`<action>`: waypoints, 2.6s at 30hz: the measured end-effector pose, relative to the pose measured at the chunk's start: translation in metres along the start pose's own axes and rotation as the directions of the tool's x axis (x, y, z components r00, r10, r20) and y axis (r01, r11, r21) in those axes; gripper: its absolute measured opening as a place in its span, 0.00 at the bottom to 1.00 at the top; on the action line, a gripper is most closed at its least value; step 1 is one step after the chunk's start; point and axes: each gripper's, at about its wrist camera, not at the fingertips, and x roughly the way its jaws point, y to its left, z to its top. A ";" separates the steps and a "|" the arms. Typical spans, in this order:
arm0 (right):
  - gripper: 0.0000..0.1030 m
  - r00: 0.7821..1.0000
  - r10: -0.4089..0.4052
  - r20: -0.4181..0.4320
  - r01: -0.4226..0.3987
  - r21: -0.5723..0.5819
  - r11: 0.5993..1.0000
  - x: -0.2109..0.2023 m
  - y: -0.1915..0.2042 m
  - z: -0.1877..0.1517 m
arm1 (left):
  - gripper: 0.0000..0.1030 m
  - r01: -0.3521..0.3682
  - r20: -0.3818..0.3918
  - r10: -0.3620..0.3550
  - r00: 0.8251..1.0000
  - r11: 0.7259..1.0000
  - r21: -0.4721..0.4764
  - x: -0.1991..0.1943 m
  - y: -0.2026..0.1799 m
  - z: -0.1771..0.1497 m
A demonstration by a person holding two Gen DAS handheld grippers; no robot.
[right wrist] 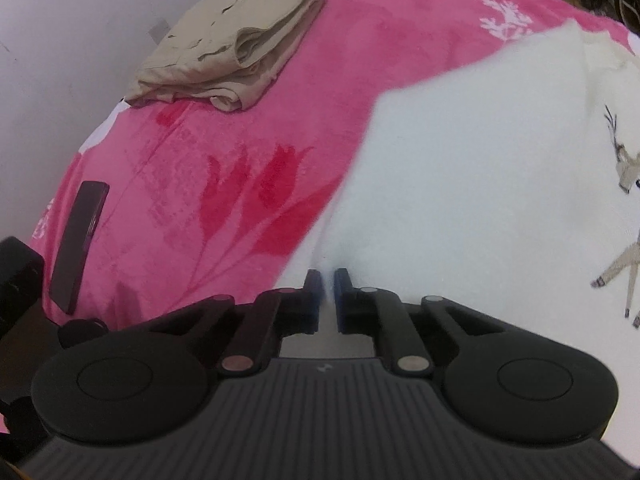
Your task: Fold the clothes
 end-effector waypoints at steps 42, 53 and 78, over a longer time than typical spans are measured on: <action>0.09 0.950 0.219 -0.221 -0.282 -0.310 0.908 -0.048 0.052 -0.154 | 0.34 -0.035 0.109 0.030 0.994 0.998 0.043 -0.066 0.030 0.021; 0.09 0.996 0.066 0.062 -0.052 -0.205 0.977 -0.091 -0.010 -0.086 | 0.39 -0.106 0.217 0.082 0.973 0.989 0.102 -0.125 0.021 0.070; 0.07 0.971 0.103 0.217 -0.122 0.075 0.990 -0.048 -0.113 -0.074 | 0.34 -0.262 0.338 0.261 0.904 0.964 -0.044 -0.067 0.071 0.124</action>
